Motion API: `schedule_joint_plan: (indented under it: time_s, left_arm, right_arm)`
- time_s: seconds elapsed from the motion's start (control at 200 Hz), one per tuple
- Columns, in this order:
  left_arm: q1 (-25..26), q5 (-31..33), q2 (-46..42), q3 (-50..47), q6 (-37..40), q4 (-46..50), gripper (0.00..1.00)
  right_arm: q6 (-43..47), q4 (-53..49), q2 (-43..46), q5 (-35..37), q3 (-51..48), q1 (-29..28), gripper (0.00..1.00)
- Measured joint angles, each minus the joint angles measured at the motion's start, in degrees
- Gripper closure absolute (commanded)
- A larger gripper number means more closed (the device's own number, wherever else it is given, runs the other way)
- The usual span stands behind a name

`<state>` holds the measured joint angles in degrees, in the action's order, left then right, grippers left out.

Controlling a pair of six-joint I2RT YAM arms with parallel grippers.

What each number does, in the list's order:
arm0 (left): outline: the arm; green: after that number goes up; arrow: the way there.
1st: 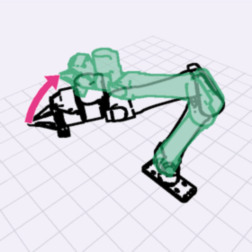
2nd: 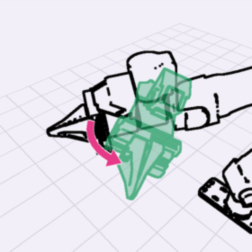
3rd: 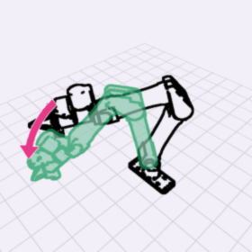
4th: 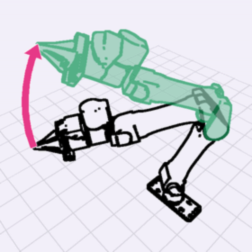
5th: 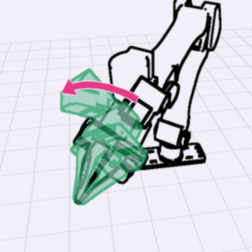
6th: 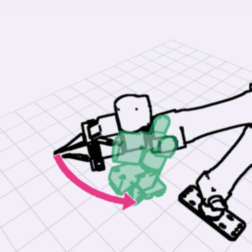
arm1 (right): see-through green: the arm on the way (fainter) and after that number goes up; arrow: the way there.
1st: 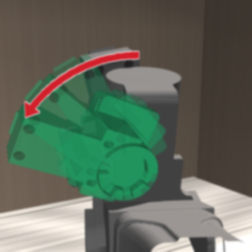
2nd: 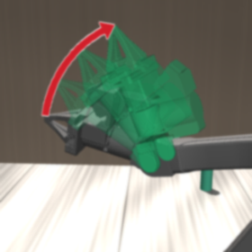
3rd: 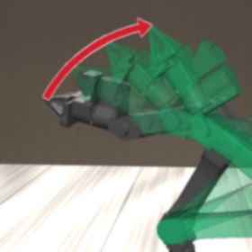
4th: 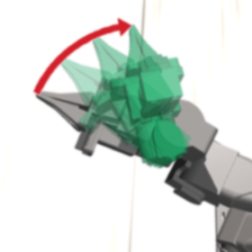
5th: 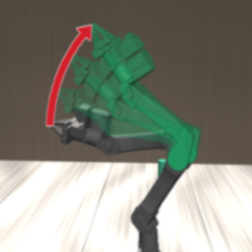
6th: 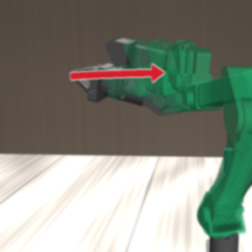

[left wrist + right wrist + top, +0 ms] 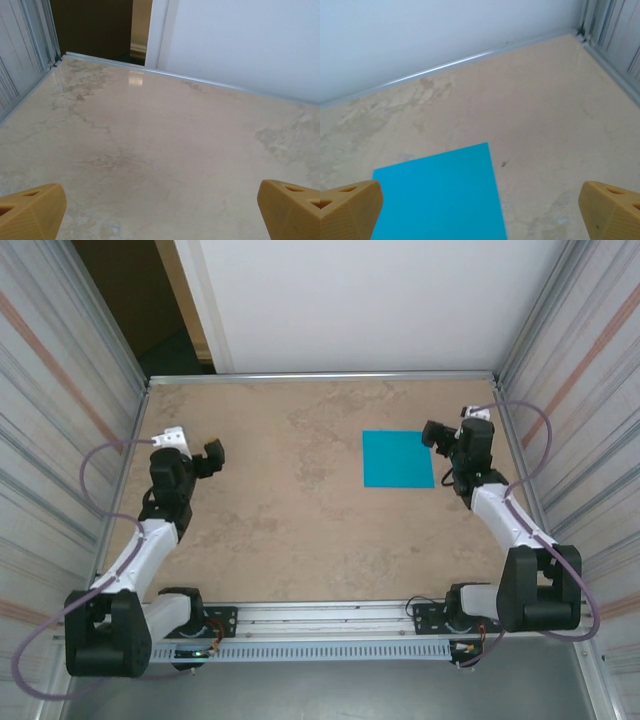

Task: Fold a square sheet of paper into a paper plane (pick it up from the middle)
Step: Move the square sheet of paper to the center of the table.

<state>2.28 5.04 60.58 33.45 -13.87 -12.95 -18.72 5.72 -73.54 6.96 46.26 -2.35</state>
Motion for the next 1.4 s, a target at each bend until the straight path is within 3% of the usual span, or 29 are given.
schedule_joint_plan:
  time_s: [0.165, 0.356, 0.501, 0.777, 1.143, 1.403]
  left_arm:
    - [0.00, -6.60, -0.37, 6.10, -8.98, 11.50, 0.01]
    - [0.90, -17.86, 3.67, 6.10, -15.10, 13.09, 0.02]
    - [4.85, -22.91, 9.86, 6.58, -18.08, 12.72, 0.03]
    - [11.72, -26.16, 19.15, 10.03, -21.55, 9.92, 0.07]
    - [13.46, -29.09, 26.36, 14.19, -23.91, 8.66, 0.08]
    - [13.60, -29.49, 26.56, 14.34, -23.91, 8.66, 0.06]
  right_arm:
    - [-6.88, -13.25, -8.48, -5.66, 11.30, -2.32, 0.01]
    - [-12.90, -18.45, -18.93, -14.73, 15.76, -6.36, 0.01]
    - [-16.87, -20.13, -24.87, -18.78, 18.34, -10.43, 0.00]
    - [-20.31, -24.30, -33.53, -19.80, 27.71, -11.43, 0.02]
    - [-21.24, -30.49, -43.12, -18.95, 35.76, -5.51, 0.03]
    - [-21.44, -31.98, -43.56, -18.78, 36.13, -7.04, 0.04]
